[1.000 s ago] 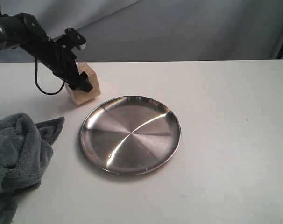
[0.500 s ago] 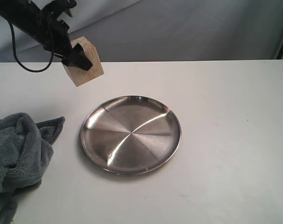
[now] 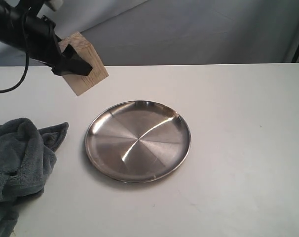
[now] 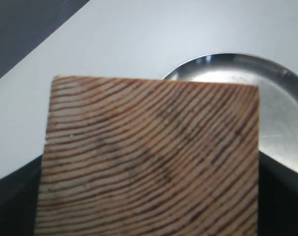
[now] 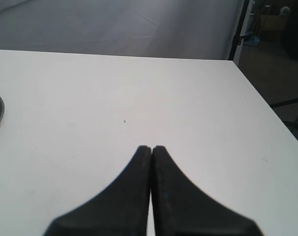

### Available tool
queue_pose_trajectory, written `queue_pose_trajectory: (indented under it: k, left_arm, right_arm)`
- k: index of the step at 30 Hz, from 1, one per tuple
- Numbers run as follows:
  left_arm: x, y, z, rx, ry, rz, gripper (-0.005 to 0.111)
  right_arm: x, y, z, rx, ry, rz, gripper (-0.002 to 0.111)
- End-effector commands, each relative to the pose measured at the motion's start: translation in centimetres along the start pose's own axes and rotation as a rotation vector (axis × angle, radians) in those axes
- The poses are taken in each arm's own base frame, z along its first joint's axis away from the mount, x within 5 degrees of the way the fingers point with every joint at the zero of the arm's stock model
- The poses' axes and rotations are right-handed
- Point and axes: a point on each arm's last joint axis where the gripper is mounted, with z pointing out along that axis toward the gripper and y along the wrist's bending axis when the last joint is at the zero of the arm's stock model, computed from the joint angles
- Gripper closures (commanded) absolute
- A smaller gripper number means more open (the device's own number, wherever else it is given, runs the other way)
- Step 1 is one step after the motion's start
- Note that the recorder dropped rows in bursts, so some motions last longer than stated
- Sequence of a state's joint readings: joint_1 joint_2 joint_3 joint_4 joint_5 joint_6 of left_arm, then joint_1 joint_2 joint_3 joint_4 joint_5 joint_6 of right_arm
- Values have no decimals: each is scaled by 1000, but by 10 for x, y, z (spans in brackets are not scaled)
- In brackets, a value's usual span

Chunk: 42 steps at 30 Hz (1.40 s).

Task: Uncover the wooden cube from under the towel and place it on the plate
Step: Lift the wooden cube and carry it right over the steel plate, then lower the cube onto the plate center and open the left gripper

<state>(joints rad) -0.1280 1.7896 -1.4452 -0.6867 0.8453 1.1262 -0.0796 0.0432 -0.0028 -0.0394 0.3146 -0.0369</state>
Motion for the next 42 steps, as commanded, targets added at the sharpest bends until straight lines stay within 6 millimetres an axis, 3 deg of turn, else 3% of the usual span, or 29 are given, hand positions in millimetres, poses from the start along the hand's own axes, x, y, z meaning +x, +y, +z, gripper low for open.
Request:
queue_pose_trajectory:
  k: [1,6,11,22,35,42]
  left_arm:
    - [5,-27,-22,-35,-150,-35,107]
    - [23,-65,-31,-82,-271,-50,107]
    - [40,-97,-23,-156,-281,-19,107]
    - [31,-137,4,-69,-305,-6,107]
    - [37,-133,48,-40,-249,42,107]
    - [28,-123,72,-39,-232,38,107]
  right_arm:
    - [0,0,0,0,-8,-9,108]
    - [0,0,0,0,-8,-9,108]
    - [0,0,0,0,-8,-9,108]
    - [0,0,0,0,-8,-9,108]
    - [0,0,0,0,-8,-9,108]
    - [0,0,0,0,-8,-9,108]
